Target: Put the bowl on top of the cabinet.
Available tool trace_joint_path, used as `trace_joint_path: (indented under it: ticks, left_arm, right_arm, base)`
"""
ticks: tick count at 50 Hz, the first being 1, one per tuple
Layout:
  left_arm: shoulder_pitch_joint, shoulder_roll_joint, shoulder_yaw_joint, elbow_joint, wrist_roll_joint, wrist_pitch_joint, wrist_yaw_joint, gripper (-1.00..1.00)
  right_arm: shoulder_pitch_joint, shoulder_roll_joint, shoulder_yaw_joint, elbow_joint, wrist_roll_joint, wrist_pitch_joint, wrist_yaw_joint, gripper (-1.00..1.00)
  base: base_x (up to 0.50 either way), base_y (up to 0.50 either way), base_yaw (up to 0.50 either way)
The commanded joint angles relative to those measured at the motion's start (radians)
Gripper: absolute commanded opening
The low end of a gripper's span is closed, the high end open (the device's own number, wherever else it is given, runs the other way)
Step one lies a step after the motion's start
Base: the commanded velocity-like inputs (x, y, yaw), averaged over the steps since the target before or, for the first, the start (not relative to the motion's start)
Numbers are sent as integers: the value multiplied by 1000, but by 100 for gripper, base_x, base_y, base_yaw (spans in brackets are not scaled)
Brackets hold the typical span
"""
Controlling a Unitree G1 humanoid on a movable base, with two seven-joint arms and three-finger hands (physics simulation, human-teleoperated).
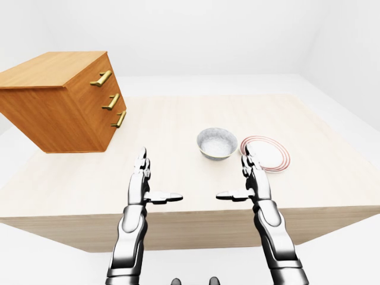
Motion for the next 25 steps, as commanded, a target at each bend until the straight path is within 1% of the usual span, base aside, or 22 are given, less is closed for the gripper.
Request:
trace_joint_path:
  ticks: [1,3,4,5,6,7,8,9,10,13,15,16,17,18,19,21,22,23,25]
  left_arm:
    - [-16,20,41,-19,-22,28,-16,100]
    - [-31,24,47,-7,-19,27,-12,100]
    - [-28,26,49,-22,-20,37,-11,100]
    - [-23,30,55,-51,-20,55,-10,100]
    - [-18,33,66,-82,-24,71,-7,100]
    - [-15,37,74,-106,-28,78,-9,100]
    - [-12,42,88,-142,-36,78,-9,100]
    - [-7,57,120,-254,-48,78,-3,100]
    - [-3,64,140,-328,-59,78,-5,100]
    - [-17,80,202,-446,-77,78,2,100]
    - [-24,89,259,-528,-115,78,5,100]
    - [-21,96,285,-564,-133,78,1,100]
    - [-22,106,329,-601,-151,78,11,100]
    - [-25,112,359,-619,-165,78,18,100]
    - [-34,139,435,-650,-205,78,23,100]
    - [-51,171,513,-651,-257,78,33,100]
    - [-58,183,553,-649,-302,78,43,100]
    - [-57,198,578,-647,-316,78,54,100]
    - [-50,218,608,-651,-344,78,64,100]
  right_arm:
    - [-31,-27,-42,-2,-14,25,24,100]
    - [-31,-27,-48,-22,-10,38,25,100]
    - [-32,-28,-52,-28,-8,41,24,100]
    - [-30,-29,-55,-49,-8,51,20,100]
    - [-24,-30,-58,-81,-10,68,16,100]
    - [-23,-31,-61,-94,-8,76,19,100]
    - [-17,-32,-65,-126,-5,77,19,100]
    - [2,-42,-76,-248,-25,77,7,100]
    - [8,-44,-90,-328,-25,77,7,100]
    - [10,-53,-150,-541,3,77,22,100]
    - [-23,-68,-208,-681,27,77,16,100]
    - [-45,-85,-236,-742,28,77,12,100]
    - [-66,-112,-258,-795,11,77,13,100]
    - [-92,-133,-292,-845,2,77,12,100]
    - [-141,-167,-387,-936,51,77,28,100]
    - [-180,-207,-500,-1003,110,77,29,100]
    - [-184,-228,-551,-1030,143,77,34,100]
    - [-152,-217,-591,-1027,166,77,42,100]
    - [-116,-215,-658,-1008,217,77,45,100]
  base:
    - [0,0,0]
    - [0,0,0]
    - [0,0,0]
    - [0,0,0]
    - [0,0,0]
    - [0,0,0]
    - [0,0,0]
    - [0,0,0]
    - [0,0,0]
    - [0,0,0]
    - [0,0,0]
    - [0,0,0]
    - [0,0,0]
    - [0,0,0]
    - [0,0,0]
    - [0,0,0]
    - [0,0,0]
    - [0,0,0]
    - [0,0,0]
